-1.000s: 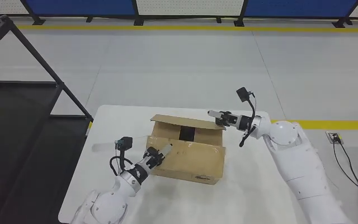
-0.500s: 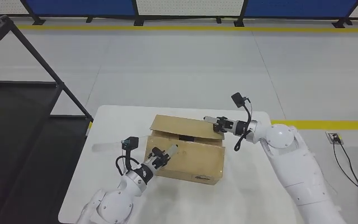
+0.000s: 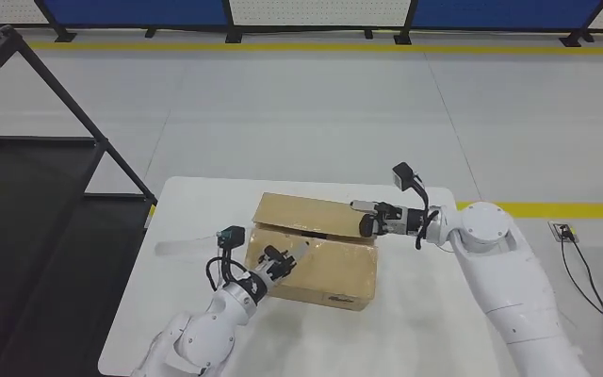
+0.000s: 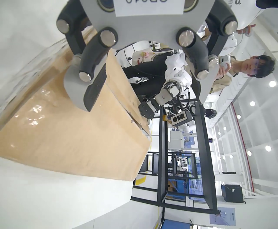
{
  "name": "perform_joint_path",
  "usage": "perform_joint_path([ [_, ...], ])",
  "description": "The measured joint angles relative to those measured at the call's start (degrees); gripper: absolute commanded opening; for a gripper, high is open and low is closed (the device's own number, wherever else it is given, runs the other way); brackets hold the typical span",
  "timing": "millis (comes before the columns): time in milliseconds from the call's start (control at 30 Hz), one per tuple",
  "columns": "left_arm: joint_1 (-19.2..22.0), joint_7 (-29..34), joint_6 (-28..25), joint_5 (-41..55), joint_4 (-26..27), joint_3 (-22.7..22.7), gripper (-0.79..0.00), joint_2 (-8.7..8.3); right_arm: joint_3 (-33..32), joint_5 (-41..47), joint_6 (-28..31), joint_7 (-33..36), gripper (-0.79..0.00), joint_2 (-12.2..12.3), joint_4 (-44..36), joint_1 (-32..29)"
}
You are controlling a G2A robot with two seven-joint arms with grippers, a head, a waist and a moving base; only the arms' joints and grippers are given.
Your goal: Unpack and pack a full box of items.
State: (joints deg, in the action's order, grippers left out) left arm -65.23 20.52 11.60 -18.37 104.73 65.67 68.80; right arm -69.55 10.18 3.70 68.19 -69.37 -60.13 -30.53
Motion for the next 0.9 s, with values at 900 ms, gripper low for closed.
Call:
perform_joint_path([
  [900, -11.97, -10.36, -6.36, 7.38, -2.07, 17.53, 0.000, -0.62, 0.42, 4.14, 6.47, 0.93, 0.000, 0.97, 4.46, -2.55],
])
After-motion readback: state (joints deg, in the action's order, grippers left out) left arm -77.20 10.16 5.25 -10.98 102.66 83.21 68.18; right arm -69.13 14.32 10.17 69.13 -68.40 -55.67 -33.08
